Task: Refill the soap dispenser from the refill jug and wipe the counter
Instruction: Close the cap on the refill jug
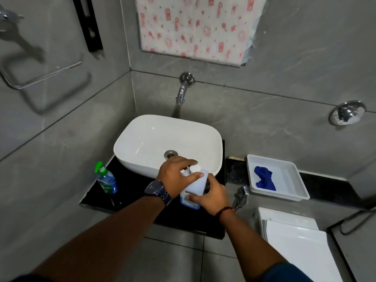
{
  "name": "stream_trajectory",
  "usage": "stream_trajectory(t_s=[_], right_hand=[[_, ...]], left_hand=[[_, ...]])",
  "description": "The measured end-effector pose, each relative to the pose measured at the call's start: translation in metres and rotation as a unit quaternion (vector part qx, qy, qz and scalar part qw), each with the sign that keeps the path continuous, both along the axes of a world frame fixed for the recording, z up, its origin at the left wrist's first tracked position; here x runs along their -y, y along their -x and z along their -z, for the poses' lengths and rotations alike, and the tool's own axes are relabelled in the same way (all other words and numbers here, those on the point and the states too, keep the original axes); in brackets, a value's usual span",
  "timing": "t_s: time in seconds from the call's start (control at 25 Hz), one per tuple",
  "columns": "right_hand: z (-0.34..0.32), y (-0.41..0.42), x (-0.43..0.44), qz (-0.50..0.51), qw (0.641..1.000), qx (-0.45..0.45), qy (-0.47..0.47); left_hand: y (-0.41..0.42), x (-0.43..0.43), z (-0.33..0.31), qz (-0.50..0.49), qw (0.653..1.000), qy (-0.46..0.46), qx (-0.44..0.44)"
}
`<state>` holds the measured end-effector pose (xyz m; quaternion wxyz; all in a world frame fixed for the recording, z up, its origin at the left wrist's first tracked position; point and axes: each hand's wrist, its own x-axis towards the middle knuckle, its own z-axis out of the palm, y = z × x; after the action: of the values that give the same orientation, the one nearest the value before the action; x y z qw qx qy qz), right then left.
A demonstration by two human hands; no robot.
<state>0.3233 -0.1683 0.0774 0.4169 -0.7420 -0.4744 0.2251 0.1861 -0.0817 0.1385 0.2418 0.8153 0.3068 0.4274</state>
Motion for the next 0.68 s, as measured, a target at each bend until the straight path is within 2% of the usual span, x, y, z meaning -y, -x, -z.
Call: stream_trajectory(t_s=[0.16,0.32,0.48,0.68], right_hand=[[-0.007,-0.004,0.001,0.000,1.000,0.010,0.003],[-0.007,-0.008,-0.001,-0.010,1.000,0.017,0.013],[-0.011,-0.009,-0.004,-0.021,1.000,0.014,0.008],[-0.013,-0.010,-0.008,-0.049,0.998,0.032,0.036]], left_hand=[[0.001,-0.001,-0.013,0.056,0.996,0.070,0.005],[0.002,-0.002,-0.017,0.089,0.986,0.138,-0.026],[-0.005,-0.004,-0.027,0.084,0.983,0.146,-0.070],[-0.007,-0.017,-0.036,0.061,0.983,0.099,-0.138]])
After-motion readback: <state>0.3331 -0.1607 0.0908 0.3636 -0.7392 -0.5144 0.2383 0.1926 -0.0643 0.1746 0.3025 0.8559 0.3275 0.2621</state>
